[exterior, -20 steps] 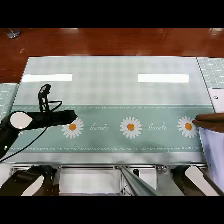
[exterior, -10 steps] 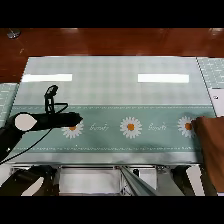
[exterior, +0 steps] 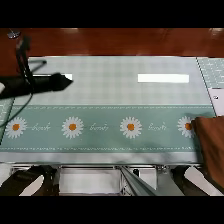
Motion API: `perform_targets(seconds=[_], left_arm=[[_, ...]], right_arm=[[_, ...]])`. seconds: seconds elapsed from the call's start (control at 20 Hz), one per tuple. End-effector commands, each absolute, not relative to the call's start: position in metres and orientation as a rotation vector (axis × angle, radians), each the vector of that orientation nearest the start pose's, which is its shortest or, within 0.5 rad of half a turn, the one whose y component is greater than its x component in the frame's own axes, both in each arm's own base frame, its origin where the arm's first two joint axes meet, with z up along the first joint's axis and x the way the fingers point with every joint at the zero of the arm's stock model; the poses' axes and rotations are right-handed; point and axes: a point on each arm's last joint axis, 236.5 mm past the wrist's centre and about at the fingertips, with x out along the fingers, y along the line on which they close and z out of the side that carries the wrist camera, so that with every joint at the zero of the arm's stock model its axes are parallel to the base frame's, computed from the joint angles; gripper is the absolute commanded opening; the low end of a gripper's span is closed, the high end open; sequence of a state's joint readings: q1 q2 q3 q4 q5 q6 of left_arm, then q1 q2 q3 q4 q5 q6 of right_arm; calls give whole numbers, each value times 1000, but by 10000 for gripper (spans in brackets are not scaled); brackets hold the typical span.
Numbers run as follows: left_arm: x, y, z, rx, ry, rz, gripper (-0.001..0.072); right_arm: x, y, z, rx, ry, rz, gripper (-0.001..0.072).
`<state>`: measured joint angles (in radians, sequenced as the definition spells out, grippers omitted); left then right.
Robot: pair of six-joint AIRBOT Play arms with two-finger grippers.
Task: Fold the shirts.
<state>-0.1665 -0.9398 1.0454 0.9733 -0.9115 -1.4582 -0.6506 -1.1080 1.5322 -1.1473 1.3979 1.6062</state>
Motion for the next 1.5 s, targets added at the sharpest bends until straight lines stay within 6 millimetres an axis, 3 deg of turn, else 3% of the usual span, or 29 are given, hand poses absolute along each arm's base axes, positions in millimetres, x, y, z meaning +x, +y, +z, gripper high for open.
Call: perform_targets(seconds=[0.0,0.1,0.2,0.3,0.4,0.6,1.45], left_arm=[[394,-178,221,-246,677,-534,25],[391,-191,193,-173,749,-536,25],[386,-182,130,-106,898,-434,26],[377,-161,65,-52,1041,-330,26],[371,-147,28,-42,1128,-286,27],[377,-131,23,-65,1137,-246,28],[375,-132,21,-62,1147,-250,28]], right_arm=[[443,2,204,311,811,126,20],[443,78,133,108,995,236,20],[430,115,55,-49,1163,246,20],[418,124,-5,-77,1277,190,20],[409,117,-39,-15,1360,113,20],[413,107,-50,-20,1368,77,20],[413,106,-50,-19,1366,77,21]])
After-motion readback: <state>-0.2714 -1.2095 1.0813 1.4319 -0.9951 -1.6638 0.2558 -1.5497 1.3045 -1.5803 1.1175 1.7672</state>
